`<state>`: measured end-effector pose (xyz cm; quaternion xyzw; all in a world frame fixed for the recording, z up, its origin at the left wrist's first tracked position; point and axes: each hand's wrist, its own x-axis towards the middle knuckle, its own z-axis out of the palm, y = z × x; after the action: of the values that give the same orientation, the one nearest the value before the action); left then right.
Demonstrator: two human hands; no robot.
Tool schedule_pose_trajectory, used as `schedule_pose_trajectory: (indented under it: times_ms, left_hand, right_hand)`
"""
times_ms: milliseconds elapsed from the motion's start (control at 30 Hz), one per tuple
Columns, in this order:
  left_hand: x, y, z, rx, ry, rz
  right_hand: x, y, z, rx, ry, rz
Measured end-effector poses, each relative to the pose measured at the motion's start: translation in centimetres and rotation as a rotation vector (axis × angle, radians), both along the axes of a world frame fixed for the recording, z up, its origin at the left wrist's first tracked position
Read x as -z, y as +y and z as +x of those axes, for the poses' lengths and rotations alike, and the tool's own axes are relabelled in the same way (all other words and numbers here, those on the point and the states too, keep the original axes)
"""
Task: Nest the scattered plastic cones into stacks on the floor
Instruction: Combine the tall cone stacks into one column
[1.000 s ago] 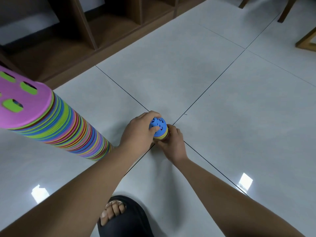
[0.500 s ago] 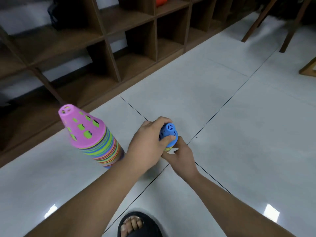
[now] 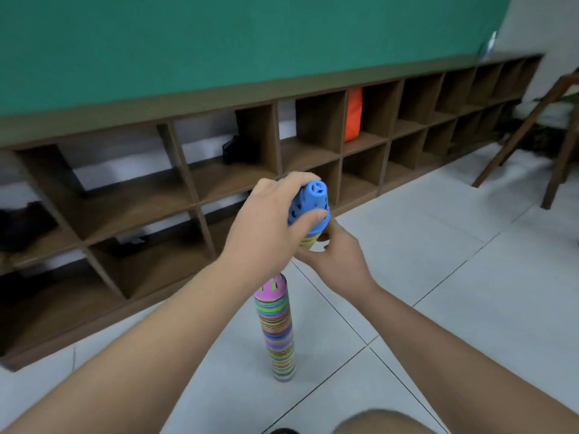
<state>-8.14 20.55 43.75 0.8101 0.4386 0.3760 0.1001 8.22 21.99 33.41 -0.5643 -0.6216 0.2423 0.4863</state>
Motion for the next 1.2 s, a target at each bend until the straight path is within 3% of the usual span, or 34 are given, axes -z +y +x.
schedule_pose_trajectory:
  times_ms: [267, 400, 567, 767, 1067, 1200]
  left_hand:
    - [-4.2, 0.7, -5.0, -0.106, -0.168, -0.105]
    - [-2.0, 0.3, -7.4, -0.109, -0.194, -0.208]
    - [0.2, 0.4, -8.6, -0.091, -0.088, -0.282]
    - [3.6, 1.4, -8.0, -0.098, -0.025, -0.350]
    - [5.3, 3.2, -8.1, -0.119, -0.001, -0.438]
    - [5.8, 4.1, -8.6, -0.124, -0.021, -0.436]
  right_hand:
    - [-6.1, -0.2, -6.2, -0.145, -0.197, -0.111]
    - [-4.5, -0.4, -6.9, -0.141, -0.350, -0.166]
    - [-1.5, -0.4, -7.1, -0.039, -0.571, -0.179]
    - [2.0, 0.0, -6.6, -0.086, -0.539, -0.296]
    - [8.4, -0.5, -6.5, -0.132, -0.304, -0.474]
    - [12.8, -1.1, -5.7, -0.148, -0.315, -0.583]
